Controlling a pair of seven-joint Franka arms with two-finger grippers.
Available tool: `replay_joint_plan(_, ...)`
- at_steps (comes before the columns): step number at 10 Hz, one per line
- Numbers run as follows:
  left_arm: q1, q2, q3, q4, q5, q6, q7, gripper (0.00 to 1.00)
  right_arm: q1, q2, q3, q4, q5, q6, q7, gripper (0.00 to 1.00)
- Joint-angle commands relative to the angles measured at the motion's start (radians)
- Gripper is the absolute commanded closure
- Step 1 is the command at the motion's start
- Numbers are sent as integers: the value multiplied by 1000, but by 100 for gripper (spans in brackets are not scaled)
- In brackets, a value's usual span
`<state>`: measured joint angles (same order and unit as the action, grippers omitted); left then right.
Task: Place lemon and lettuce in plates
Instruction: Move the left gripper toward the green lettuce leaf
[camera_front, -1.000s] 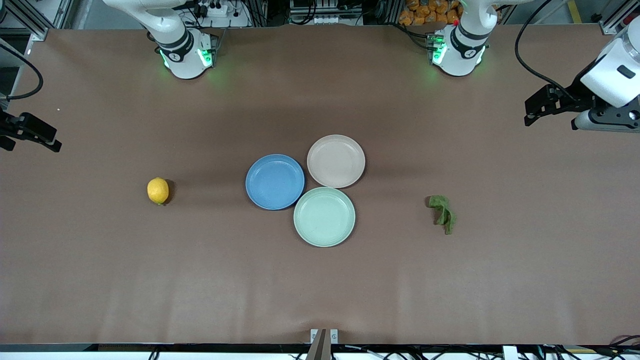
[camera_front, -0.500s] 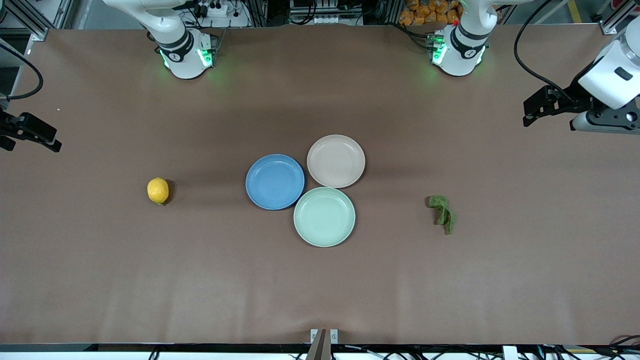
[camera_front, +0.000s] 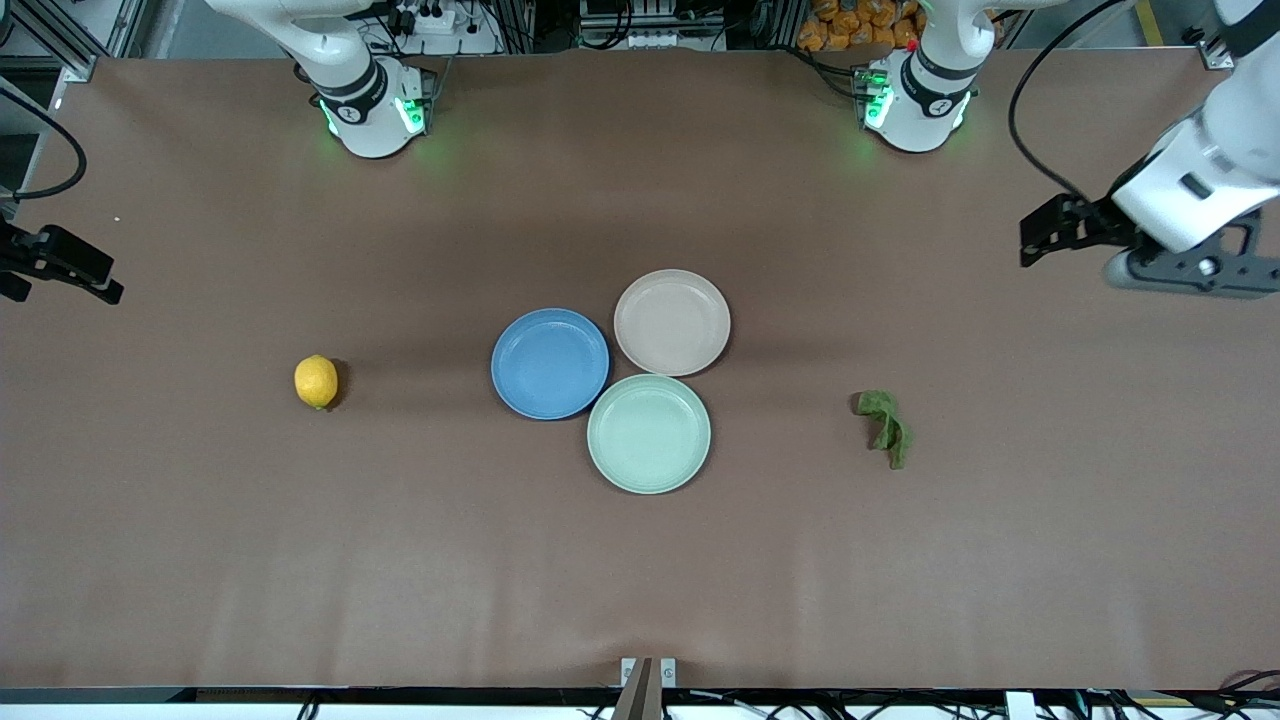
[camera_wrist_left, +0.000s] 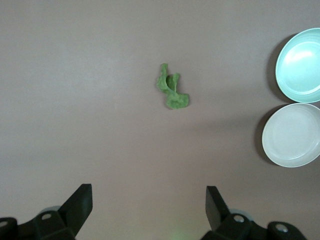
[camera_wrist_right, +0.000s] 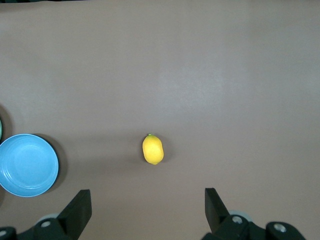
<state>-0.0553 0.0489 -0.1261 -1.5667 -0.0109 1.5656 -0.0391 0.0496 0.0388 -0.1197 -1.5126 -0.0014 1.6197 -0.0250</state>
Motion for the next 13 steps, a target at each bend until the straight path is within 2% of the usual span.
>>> replay_joint_plan(1,-1,81,-7,69,-21,4,1,0,-11,4,9,8,-9,-8,10,0)
replay_joint_plan(3,-1,123,-12,77,-20,30,1,0,-11,4,9,6,-9,-8,10,0)
replay_joint_plan(5,-47,169,-18,77,-6,79,-7,0,-11,4,9,5,-9,-8,8,0)
replay_joint_plan(7,-55,201,-21,76,60,93,-7,0,-11,4,9,2,-9,-20,10,0)
replay_joint_plan(10,-67,239,-21,76,80,125,-13,0,-4,26,9,-4,-3,-32,8,0)
replay_joint_plan(13,-43,298,-17,73,79,157,-13,0,7,55,11,-23,0,-31,7,0)
